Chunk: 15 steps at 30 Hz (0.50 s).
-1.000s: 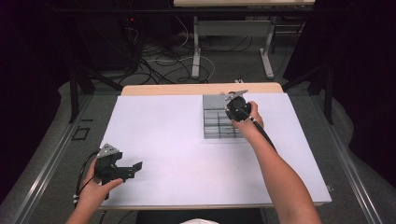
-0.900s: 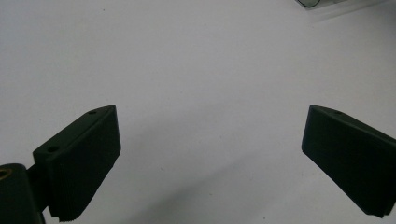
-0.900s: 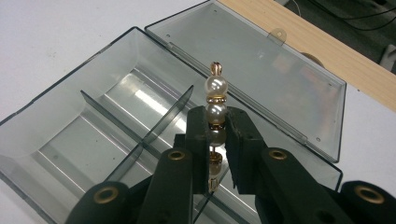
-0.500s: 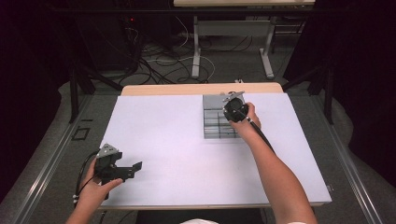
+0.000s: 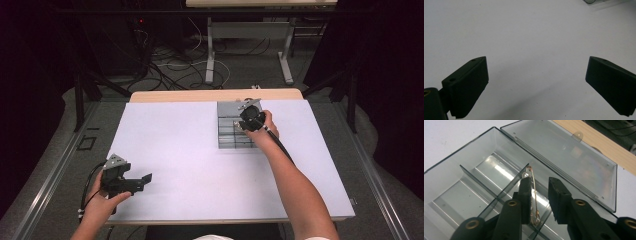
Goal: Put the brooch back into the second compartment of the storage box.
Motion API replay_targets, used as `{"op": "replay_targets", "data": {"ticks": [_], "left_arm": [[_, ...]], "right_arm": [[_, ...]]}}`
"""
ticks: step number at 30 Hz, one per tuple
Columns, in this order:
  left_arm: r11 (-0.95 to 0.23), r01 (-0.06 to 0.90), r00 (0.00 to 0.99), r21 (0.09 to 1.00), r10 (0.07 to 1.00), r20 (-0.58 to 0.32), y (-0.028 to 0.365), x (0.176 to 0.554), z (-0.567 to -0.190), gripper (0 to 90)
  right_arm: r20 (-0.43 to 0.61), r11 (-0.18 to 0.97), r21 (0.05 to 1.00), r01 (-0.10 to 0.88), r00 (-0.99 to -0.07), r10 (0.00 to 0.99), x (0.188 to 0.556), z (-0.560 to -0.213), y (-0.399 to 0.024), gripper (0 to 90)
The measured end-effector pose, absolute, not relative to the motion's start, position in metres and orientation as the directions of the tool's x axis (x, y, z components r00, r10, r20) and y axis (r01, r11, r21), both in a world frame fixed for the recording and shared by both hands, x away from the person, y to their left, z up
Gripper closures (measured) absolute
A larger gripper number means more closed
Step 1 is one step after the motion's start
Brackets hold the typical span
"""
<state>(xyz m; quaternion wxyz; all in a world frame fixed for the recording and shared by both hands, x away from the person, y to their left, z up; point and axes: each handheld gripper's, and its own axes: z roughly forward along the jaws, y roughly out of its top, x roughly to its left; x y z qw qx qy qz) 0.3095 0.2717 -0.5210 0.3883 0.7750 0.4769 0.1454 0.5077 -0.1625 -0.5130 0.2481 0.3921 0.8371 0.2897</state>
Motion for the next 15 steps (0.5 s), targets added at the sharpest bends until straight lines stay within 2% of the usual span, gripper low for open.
{"op": "replay_targets", "data": {"ticks": [15], "left_arm": [[-0.252,0.627,0.508,0.737,0.850,-0.141,0.2710,0.3097,-0.5206,4.4]], "right_arm": [[-0.165,0.499,0.690,0.524,-0.556,0.814,0.5000,-0.5064,-0.1619,55.4]]}}
